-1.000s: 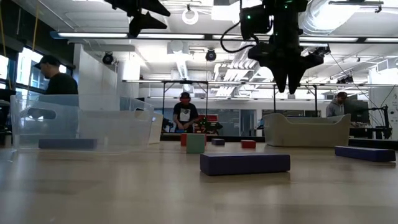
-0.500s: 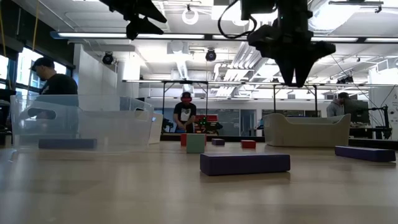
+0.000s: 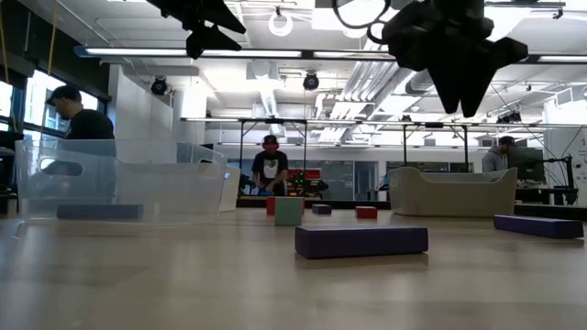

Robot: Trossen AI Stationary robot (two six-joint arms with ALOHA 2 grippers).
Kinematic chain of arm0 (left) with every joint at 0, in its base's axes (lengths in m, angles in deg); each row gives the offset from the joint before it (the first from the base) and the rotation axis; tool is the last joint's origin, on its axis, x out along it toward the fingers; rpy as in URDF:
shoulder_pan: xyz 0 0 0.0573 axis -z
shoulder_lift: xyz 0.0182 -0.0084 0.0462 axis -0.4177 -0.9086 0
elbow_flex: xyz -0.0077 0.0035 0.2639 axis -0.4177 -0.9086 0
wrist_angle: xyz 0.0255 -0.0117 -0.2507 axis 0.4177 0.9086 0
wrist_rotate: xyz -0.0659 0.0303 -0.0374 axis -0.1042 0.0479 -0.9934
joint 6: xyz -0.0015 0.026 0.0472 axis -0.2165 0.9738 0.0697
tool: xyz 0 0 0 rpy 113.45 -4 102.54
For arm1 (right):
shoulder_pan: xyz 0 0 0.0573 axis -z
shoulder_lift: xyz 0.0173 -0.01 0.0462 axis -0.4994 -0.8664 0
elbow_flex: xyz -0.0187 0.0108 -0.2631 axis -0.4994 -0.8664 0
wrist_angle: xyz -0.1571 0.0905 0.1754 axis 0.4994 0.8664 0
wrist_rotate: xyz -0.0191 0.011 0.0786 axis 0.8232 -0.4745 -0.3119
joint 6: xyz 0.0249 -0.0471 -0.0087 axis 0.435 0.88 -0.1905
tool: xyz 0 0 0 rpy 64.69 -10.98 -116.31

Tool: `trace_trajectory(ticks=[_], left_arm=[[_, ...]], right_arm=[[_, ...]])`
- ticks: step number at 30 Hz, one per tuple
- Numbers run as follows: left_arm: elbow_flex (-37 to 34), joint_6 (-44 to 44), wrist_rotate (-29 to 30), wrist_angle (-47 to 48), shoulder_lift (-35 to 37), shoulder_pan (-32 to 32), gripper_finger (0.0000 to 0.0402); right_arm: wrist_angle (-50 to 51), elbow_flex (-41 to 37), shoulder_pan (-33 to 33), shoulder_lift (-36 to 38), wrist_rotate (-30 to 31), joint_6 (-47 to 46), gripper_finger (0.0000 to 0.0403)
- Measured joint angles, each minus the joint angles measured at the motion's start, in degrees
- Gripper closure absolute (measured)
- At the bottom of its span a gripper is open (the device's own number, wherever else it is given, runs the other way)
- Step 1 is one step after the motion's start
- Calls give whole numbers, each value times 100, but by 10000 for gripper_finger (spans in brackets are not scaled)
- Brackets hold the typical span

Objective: Sort & place blocks by color
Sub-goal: Put the purple block into the transparent bin

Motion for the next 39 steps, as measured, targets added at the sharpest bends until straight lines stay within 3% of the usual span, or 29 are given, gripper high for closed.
trace_trajectory(ticks=[12, 27, 39], left_arm=[[0, 50, -2, -2, 0, -2, 193], [0, 149, -2, -4, 0, 0, 193], [0, 146, -34, -4, 0, 0, 193]], right_arm=[[-35, -449, -603, 4, -274, -1269, 276], [-1380, -1516, -1211, 2, -254, -2542, 275], [-1954, -2244, -1171, 0, -198, -2684, 209]])
